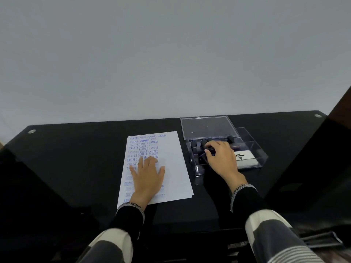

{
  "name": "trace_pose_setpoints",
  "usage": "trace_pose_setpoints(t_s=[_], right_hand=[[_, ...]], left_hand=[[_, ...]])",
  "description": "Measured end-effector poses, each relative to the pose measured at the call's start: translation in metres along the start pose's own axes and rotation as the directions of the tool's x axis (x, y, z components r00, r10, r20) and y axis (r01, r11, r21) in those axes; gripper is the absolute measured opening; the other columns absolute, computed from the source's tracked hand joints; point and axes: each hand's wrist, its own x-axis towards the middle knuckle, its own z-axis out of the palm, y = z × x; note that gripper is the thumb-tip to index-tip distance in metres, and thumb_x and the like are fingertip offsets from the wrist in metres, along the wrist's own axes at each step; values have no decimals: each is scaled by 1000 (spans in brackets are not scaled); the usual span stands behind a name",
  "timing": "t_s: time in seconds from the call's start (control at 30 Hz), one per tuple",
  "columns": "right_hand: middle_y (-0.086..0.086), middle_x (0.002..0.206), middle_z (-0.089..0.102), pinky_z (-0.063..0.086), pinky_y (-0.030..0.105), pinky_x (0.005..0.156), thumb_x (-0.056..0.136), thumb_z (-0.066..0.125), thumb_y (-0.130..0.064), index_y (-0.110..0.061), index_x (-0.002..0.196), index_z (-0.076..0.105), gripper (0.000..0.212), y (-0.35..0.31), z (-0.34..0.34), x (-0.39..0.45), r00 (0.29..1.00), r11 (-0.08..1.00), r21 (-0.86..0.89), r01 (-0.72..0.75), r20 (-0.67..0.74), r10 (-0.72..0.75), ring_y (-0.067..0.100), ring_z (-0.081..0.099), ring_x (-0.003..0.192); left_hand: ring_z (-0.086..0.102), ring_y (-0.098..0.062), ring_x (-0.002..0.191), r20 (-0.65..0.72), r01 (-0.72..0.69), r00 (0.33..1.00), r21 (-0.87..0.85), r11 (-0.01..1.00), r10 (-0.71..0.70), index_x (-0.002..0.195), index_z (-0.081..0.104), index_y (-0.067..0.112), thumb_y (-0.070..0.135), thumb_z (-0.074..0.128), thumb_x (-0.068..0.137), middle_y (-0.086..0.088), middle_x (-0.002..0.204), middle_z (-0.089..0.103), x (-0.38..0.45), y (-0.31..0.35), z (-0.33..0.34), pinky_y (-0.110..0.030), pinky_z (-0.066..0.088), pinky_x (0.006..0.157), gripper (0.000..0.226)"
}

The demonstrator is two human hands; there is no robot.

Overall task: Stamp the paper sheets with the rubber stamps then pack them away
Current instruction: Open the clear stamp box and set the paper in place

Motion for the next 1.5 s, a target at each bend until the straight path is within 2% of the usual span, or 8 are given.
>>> trace_pose_setpoints(t_s=[0.23,0.4,0.6,0.73,0.9,1.07,1.27,1.5], right_hand=[[4,107,61,43,36,93,90,60,-29,-14,103,62,20,1,-4,22,992,996,79,-36,121,26,22,47,110],[20,112,59,44,41,85,89,51,-8,0,108,60,22,25,-28,20,931,946,-2,-325,-178,319,36,51,107],[19,135,47,34,44,105,87,57,-44,2,134,39,68,38,-38,39,788,772,-371,-516,147,598,37,45,124],[13,139,41,25,49,108,84,64,-45,-6,138,36,73,37,-40,51,728,743,-385,-547,221,649,34,42,127],[24,133,42,32,41,101,87,61,-21,4,128,43,51,26,-39,45,790,691,-404,-600,-159,593,37,41,121],[21,131,34,46,40,88,78,72,-4,1,123,42,54,3,-39,38,868,831,-255,-495,-190,459,35,50,107],[6,123,36,41,16,76,84,58,6,-8,127,47,47,-24,-55,25,949,986,130,-101,-286,135,15,47,94],[6,112,61,56,23,69,91,57,-3,-19,119,57,31,-59,-72,1,950,341,934,-109,-3,312,14,61,96]], left_hand=[[6,-23,149,44,-39,998,79,996,36,145,31,29,51,31,99,4,160,16,-11,-10,1,-58,-1,116,51],[7,-23,149,21,-51,999,74,996,50,145,32,29,51,31,99,5,160,17,-12,-11,3,-57,-1,116,52],[20,-21,145,-31,-43,999,71,997,45,141,41,25,47,37,99,4,155,29,-10,-12,9,-52,5,116,48],[54,-18,102,-207,-195,960,-8,981,189,104,61,17,27,53,94,1,115,60,-13,-9,10,-35,42,93,17],[55,-17,73,-225,-250,931,186,950,289,83,62,18,21,62,87,4,83,62,-11,-2,6,-34,44,73,6],[59,-9,88,-203,-315,940,-197,928,276,100,64,21,23,57,94,9,100,64,-7,42,0,-27,46,83,10],[56,-4,114,7,-130,972,-818,561,235,125,57,24,18,61,94,12,125,57,-7,111,-19,-9,45,88,32],[56,-2,117,-24,-134,950,-931,340,311,144,33,30,1,82,71,27,128,49,-10,114,-50,-10,47,84,93]])
